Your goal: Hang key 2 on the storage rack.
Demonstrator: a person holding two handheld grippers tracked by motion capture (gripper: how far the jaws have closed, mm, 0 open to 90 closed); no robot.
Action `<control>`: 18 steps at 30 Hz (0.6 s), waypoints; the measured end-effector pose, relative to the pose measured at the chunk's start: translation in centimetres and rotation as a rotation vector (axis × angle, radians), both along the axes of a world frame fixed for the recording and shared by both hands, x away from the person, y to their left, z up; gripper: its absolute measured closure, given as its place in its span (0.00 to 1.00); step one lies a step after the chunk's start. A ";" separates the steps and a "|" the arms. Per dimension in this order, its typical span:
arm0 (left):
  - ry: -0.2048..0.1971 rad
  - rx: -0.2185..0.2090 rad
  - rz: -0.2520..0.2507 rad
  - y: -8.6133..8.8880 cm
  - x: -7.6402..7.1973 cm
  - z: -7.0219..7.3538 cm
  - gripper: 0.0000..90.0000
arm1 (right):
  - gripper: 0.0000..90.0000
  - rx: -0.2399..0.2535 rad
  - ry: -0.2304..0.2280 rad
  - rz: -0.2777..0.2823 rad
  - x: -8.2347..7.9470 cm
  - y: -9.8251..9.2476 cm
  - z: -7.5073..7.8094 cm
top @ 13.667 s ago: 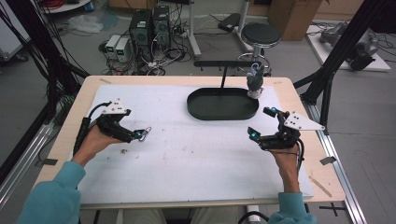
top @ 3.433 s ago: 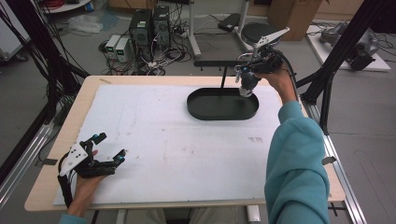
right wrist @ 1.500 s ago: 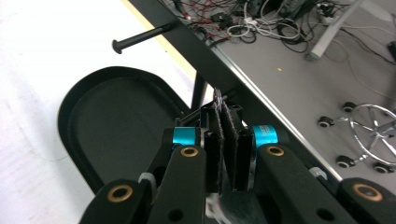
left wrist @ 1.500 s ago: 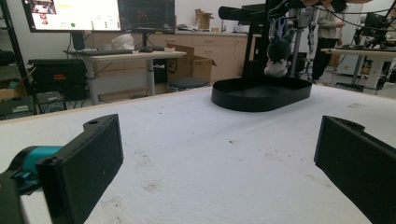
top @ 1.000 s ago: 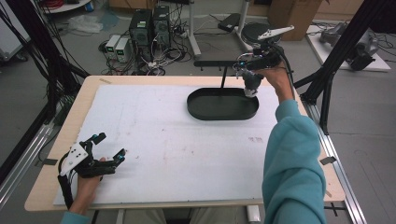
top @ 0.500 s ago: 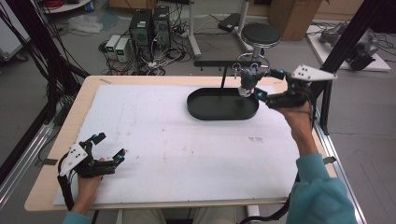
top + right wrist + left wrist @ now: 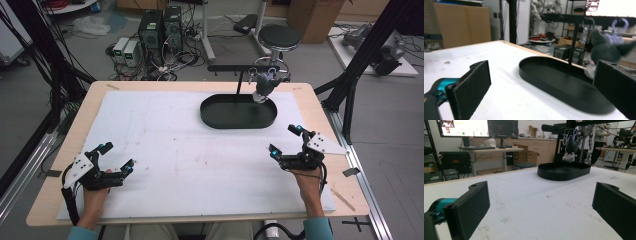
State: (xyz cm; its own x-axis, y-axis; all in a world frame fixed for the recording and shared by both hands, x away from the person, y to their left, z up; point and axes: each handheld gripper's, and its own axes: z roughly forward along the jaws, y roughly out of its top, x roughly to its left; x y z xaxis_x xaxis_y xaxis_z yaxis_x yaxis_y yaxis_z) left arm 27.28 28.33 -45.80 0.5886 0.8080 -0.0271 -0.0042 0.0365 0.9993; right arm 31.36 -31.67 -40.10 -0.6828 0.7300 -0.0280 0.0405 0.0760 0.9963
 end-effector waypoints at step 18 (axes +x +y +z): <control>-0.010 -0.001 0.001 0.0 -0.1 0.0 0.02 | 0.01 0.024 -0.008 -0.071 -0.5 -0.8 -4.8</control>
